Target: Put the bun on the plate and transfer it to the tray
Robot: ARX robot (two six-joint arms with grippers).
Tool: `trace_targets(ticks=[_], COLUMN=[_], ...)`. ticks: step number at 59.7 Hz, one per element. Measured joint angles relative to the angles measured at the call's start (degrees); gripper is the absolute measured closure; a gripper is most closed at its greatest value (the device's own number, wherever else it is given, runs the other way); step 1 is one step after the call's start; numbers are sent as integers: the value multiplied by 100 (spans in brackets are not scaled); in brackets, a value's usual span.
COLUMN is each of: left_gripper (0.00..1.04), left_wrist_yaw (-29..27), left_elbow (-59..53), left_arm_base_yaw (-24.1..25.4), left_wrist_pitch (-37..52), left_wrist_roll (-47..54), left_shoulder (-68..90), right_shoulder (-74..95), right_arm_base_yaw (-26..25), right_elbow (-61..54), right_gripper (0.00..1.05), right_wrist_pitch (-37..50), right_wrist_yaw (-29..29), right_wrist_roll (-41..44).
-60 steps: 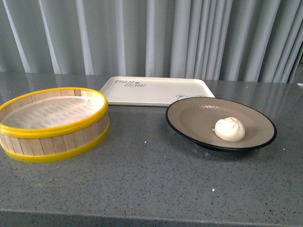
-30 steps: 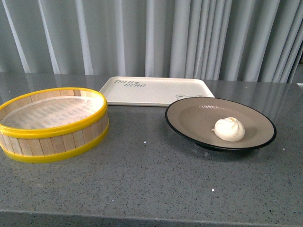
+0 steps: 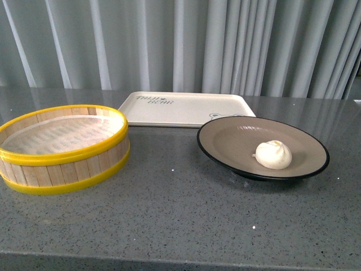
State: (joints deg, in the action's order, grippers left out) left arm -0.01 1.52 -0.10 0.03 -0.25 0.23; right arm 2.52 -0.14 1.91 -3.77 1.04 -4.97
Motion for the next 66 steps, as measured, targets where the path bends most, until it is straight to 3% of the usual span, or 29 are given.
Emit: trace_targets(ticks=[5,7,16,31,47,66], left_gripper=[7,7,7,7,7,7], left_wrist_yaw=[2,0,0,0,0,0], left_elbow=[0,0,0,0,0,0], left_arm_base_yaw=[0,0,0,0,0,0], left_wrist_pitch=[0,0,0,0,0,0], left_wrist_roll=[0,0,0,0,0,0], left_shoulder=[-2,-2,-2,-2,-2,-2], right_shoulder=[1064,1606,3265,5248,6824,7444], right_arm_base_yaw=[-28,-31,79,857,857,1257], right_elbow=[323,466,898,1390,2079,2450], right_gripper=[8,8,8,8,8,8], right_wrist_pitch=[284,708,2249,3517,3869,3799], right_wrist_yaw=[11,13,7,-319,72,153], right_wrist_roll=[-1200,-1965,-4000,-6286,-7643,-8059])
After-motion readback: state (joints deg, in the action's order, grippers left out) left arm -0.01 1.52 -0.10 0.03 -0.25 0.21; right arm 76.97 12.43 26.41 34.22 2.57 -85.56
